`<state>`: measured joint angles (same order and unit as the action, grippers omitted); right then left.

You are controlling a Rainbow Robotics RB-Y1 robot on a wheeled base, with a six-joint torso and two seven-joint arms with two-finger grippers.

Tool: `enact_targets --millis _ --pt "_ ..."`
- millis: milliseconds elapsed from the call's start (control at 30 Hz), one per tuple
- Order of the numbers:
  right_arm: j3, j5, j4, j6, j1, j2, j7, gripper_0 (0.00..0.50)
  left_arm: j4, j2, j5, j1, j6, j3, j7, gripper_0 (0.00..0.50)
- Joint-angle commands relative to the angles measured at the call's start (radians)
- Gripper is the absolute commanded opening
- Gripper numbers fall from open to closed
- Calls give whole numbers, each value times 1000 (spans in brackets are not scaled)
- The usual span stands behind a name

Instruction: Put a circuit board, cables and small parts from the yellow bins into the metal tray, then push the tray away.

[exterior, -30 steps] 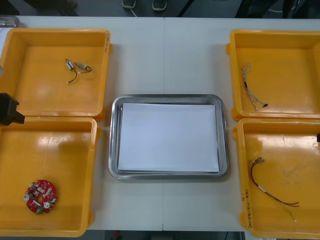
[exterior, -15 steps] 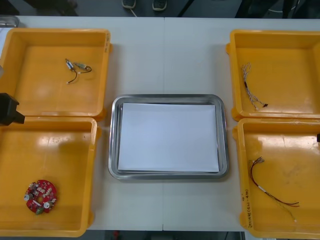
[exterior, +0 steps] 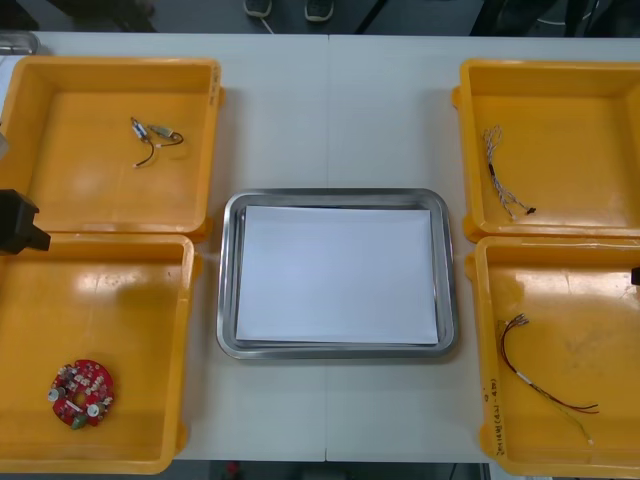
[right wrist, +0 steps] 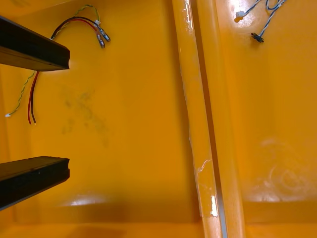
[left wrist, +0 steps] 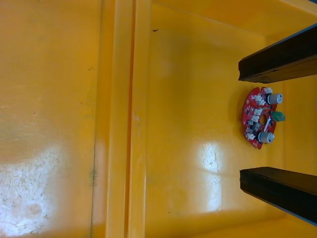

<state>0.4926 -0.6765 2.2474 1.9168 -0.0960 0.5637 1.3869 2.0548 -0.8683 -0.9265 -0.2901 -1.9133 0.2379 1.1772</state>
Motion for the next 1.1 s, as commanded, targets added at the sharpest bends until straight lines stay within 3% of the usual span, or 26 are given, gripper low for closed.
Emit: enact_targets --millis 33,267,600,933,1100 --pt "-6 -9 35 3 32 -11 -2 500 42 -9 -11 17 -7 20 75 500" --pt "-17 -21 69 3 61 -11 9 500 91 -9 -18 59 -7 40 75 500" --pt "-45 -54 236 3 196 -11 17 500 156 -9 -37 169 -4 57 75 500" --pt "-143 -78 282 -19 332 -11 38 500 214 -11 -57 347 157 90 93 500" --pt "-197 -69 282 -48 345 -11 64 500 222 -21 -58 439 254 95 114 500"
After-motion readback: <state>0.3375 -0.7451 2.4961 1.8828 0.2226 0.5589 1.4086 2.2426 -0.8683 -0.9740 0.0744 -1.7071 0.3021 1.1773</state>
